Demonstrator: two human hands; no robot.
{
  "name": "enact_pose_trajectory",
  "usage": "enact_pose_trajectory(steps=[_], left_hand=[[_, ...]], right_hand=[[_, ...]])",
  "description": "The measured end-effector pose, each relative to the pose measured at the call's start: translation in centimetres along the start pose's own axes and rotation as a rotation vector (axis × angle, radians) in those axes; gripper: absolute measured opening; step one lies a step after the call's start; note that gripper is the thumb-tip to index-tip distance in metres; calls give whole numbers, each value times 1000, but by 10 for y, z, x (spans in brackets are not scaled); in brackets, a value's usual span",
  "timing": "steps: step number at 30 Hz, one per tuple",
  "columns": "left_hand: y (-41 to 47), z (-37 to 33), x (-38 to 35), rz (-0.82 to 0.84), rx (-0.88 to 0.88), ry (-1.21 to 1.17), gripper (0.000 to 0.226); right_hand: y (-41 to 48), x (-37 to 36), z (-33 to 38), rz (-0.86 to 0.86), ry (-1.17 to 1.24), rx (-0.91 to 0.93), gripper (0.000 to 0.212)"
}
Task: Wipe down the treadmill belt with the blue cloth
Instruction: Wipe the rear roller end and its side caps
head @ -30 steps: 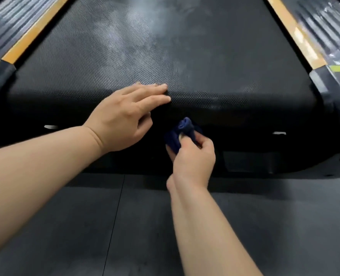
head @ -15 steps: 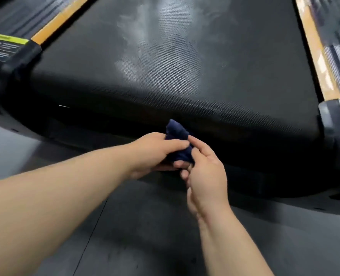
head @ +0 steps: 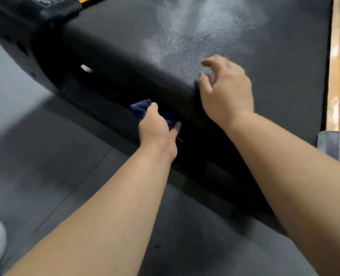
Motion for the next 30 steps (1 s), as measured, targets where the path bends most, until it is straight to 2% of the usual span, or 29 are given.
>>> enact_pose_trajectory(steps=[2, 5, 7, 8, 10, 12, 15, 19, 24, 28, 30], left_hand=[[1, 7, 1, -14, -13, -15, 17], [-4, 26, 11, -49, -56, 183, 16], [-16, 39, 11, -83, -11, 270, 17], [-20, 39, 10, -96, 39, 199, 18], [-20, 29, 3, -27, 134, -127, 24], [-12, 9, 3, -44, 105, -327, 30], [8, -23, 6, -103, -91, -148, 14], [23, -40, 8, -255, -222, 108, 25], [20, -11, 11, -283, -145, 92, 26], [-3, 41, 14, -186, 12, 192, 23], [-10, 47, 13, -160, 36, 215, 23]], right_hand=[[4, -17, -6, 61, -158, 28, 36], [0, -22, -8, 21, -215, 40, 37], [1, -19, -5, 8, -215, 30, 36], [1, -18, -3, 12, -214, 25, 36], [1, -18, -2, 16, -220, 20, 36], [1, -19, -3, 19, -225, 27, 37], [2, -20, -4, 32, -229, 25, 39], [0, -19, -3, 35, -225, 24, 40], [2, -20, -2, 34, -248, 22, 40], [3, -22, -3, 13, -256, 15, 42], [3, -23, -4, 26, -264, 3, 43]])
Point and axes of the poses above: each hand's wrist, its own y-axis towards the middle knuckle, its own x-axis out of the back of the hand, z = x × y, the point moved 3 cm from there along y, towards the middle knuckle, and after that the axes turned 1 degree about -x, right-handed, at the moved point
